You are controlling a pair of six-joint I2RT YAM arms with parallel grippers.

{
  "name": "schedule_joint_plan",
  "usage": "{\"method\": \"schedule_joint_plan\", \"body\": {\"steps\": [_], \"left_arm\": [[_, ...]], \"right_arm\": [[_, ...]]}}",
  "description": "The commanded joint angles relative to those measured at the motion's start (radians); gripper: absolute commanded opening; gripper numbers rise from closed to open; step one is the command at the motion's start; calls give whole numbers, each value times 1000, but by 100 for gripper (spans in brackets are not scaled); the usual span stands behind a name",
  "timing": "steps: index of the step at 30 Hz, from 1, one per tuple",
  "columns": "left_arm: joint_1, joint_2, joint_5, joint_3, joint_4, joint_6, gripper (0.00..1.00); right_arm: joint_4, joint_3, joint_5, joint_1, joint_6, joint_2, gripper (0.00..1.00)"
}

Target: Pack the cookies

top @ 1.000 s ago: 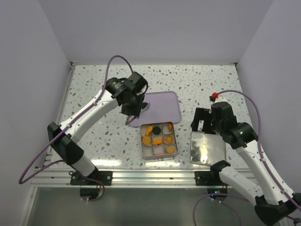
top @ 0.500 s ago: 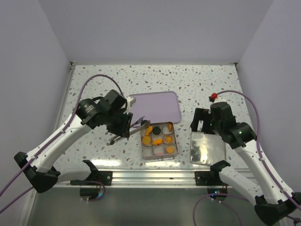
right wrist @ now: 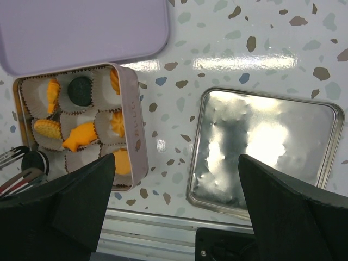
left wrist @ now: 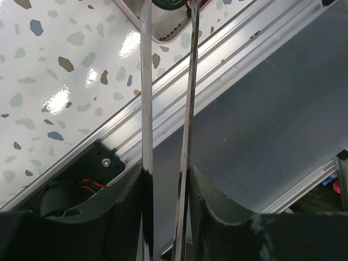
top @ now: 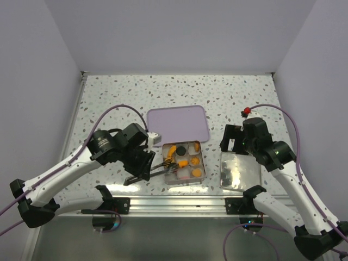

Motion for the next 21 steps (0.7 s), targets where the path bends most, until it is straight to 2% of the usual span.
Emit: {"method": "schedule_joint_plan", "body": {"steps": [1, 9, 17, 21], "left_arm": [[-7, -48, 62, -22, 31, -21, 35], [-13, -51, 68, -74, 14, -12, 37], [-16, -56, 59, -109, 55, -35, 44], [-16, -42, 58, -97, 65, -32, 51]], "right_arm": [[28, 1, -12, 4, -2, -5, 99], [30, 1, -23, 4, -13, 1, 99], [31, 0, -37, 5, -19, 1, 99], [33, 0, -38, 5, -22, 4, 99]]}}
